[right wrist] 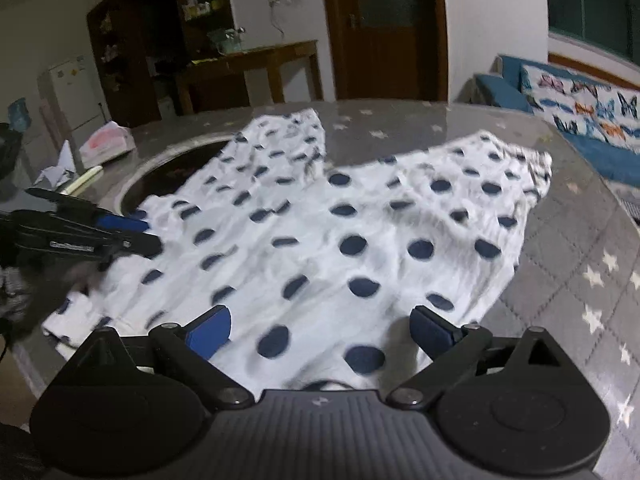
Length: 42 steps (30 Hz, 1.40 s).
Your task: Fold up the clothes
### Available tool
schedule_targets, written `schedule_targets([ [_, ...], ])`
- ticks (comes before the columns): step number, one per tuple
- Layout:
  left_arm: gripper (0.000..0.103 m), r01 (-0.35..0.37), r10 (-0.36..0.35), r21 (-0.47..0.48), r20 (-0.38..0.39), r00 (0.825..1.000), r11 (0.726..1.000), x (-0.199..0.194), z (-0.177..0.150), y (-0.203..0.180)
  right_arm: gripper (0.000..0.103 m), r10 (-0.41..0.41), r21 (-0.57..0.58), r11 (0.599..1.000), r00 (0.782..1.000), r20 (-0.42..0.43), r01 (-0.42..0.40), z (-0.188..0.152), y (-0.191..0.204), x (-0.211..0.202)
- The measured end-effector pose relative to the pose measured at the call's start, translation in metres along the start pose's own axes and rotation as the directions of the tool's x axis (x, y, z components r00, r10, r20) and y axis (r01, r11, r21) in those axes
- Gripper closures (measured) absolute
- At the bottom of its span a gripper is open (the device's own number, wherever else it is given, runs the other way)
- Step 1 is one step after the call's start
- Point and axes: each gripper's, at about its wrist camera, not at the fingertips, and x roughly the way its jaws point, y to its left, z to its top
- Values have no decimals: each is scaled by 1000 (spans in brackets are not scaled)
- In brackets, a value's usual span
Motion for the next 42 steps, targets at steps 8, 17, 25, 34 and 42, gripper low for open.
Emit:
schedule_targets([
  [8, 63, -1, 1, 3, -6, 1000, 1000, 1, 1, -2, 5, -9, -18, 1000, 999, 40, 10, 17, -11, -2],
  [17, 62, -1, 1, 8, -10, 1000, 1000, 2, 2, -2, 5, -21, 47, 999, 999, 37, 19, 52, -49, 37],
  [25, 59, 11, -11, 9, -12, 1000, 1000, 4, 2, -1, 5, -76, 100, 992, 997, -5, 76, 54, -81, 48],
  [34, 57, 18, -18, 16, -16, 1000, 1000, 4, 3, -2, 5, -126, 65, 990, 992, 17, 125, 97, -105, 76],
  [42, 56, 25, -24, 27, -35, 999, 999, 4, 5, -3, 9, -223, 48, 973, 974, -29, 224, 125, -142, 126],
])
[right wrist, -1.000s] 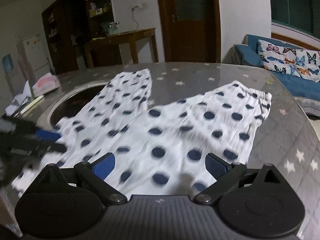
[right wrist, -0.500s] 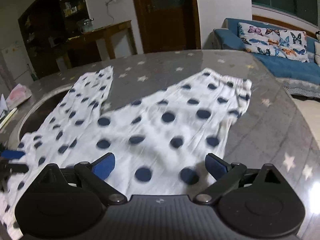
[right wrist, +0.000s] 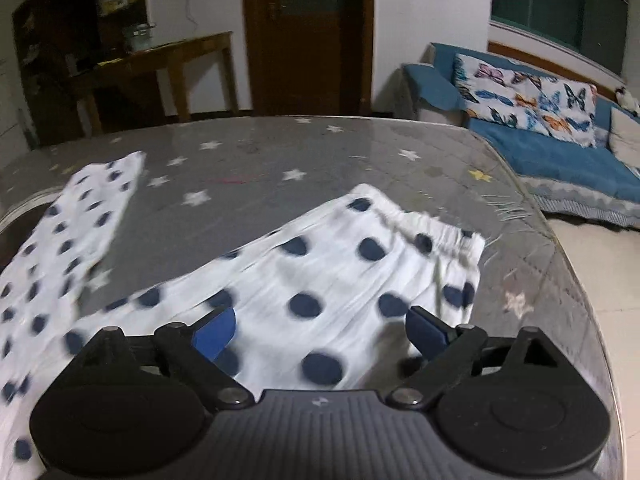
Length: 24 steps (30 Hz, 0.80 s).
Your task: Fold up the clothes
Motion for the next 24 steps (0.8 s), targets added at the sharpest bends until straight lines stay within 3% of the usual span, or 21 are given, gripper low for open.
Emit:
schedule_targets([
  [14, 56, 7, -7, 39, -15, 1000, 999, 0, 0, -1, 22, -86, 75, 994, 996, 10, 85, 47, -34, 58],
  [20, 56, 14, -14, 56, -11, 1000, 998, -3, 3, -5, 23, -102, 85, 991, 994, 38, 99, 53, -39, 42],
  [24, 56, 71, -74, 90, 31, 997, 993, -17, 9, -20, 22, -103, 112, 989, 994, 47, 98, 48, -49, 18],
])
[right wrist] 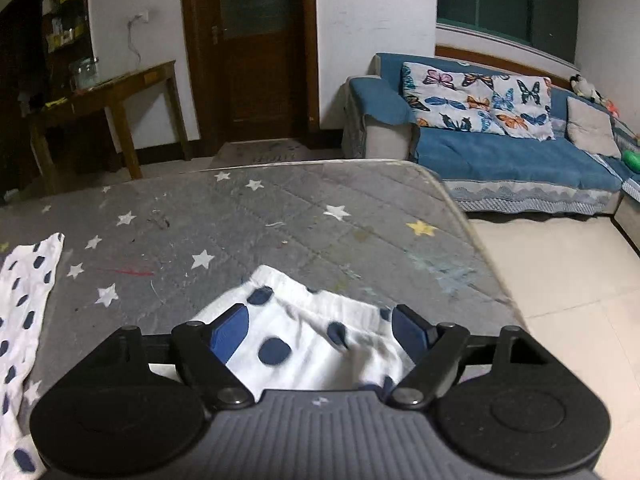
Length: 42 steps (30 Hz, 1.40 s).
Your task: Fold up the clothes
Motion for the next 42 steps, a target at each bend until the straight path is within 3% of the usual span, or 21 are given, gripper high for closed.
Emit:
schedule_targets([
  [4, 56, 133, -135, 62, 35, 990, 989, -11, 7, -33, 22, -12, 11, 1000, 1000, -5, 12, -7, -12, -19],
  [8, 55, 291, -295, 151, 1, 956, 945, -12, 8, -75, 23, -13, 29, 999, 1000, -15, 13, -15, -22, -31],
  [12, 52, 390, -390, 237, -51, 919, 890, -8, 4, -115, 25, -5, 54, 999, 1000, -19, 6, -23, -31, -37],
  [15, 52, 405, -398, 289, -85, 913, 867, 0, 0, -138, 30, 13, 89, 996, 1000, -27, -11, -30, -38, -37],
  [20, 54, 350, -326, 359, -127, 937, 865, 19, -10, -163, 39, 34, 121, 992, 999, -38, -29, -41, -46, -31],
  [23, 62, 341, -314, 346, -134, 940, 874, 25, -10, -160, 42, 51, 132, 990, 998, -22, -48, -42, -49, -29],
  [26, 80, 339, -313, 332, -133, 941, 880, 29, -8, -155, 45, 52, 147, 988, 999, -17, -49, -39, -52, -21],
  [27, 88, 344, -317, 326, -133, 939, 881, 29, -7, -154, 46, 52, 154, 987, 999, -16, -49, -38, -52, -18],
  [29, 91, 364, -339, 304, -135, 931, 880, 29, -5, -150, 49, 53, 165, 985, 999, -13, -50, -36, -52, -11],
  [36, 92, 428, -416, 272, -103, 904, 862, 19, 1, -140, 56, 18, 149, 989, 1000, 1, -18, -21, -43, 11],
  [39, 92, 437, -429, 260, -90, 899, 861, 18, 3, -137, 72, -20, 152, 988, 1000, -4, 20, -16, -39, 17],
  [40, 93, 441, -434, 252, -86, 897, 861, 17, 3, -135, 83, -33, 155, 987, 999, -7, 34, -14, -37, 19],
  [42, 93, 453, -449, 240, -75, 891, 859, 14, 4, -131, 88, -44, 169, 985, 999, -17, 47, -12, -37, 20],
])
